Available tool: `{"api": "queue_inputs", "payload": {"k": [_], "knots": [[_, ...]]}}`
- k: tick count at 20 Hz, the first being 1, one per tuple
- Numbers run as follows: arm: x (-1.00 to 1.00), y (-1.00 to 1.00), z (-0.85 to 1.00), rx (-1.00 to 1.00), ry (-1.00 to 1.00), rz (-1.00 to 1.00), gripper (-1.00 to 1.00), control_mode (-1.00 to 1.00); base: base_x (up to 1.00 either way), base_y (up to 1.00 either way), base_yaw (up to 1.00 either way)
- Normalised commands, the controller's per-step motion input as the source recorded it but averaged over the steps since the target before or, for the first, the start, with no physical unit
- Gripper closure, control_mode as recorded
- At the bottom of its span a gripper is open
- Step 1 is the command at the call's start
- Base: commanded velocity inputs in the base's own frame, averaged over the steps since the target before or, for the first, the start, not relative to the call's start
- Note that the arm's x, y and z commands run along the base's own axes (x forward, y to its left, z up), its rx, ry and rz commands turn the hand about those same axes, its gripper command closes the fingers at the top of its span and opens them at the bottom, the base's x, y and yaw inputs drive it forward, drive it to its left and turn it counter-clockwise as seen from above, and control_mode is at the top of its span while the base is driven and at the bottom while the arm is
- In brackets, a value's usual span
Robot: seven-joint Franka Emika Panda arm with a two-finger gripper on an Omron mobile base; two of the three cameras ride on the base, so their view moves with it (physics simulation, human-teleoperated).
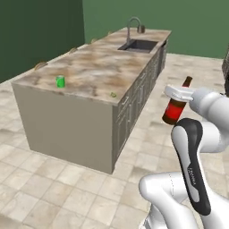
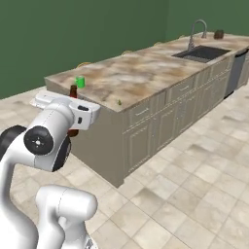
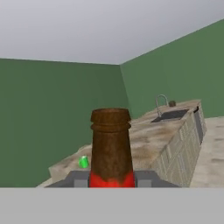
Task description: Open the cabinet directly in front. Then move the beer and the mug to the dining counter with the jar on it.
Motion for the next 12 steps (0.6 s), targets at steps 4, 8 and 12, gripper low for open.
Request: {"api": "queue_inputs", "payload": {"k": [4, 8, 12], "knots": [[0.00, 0.00, 0.00, 0.00, 0.00, 0.00, 1.00, 1.00, 0.68, 0.42, 0.25], [0.00, 0.00, 0.00, 0.00, 0.00, 0.00, 1.00, 1.00, 0.73, 0.43, 0.25], [0.00, 0.00, 0.00, 0.00, 0.00, 0.00, 1.00, 1.00, 0.75, 0.41, 0.21]]}}
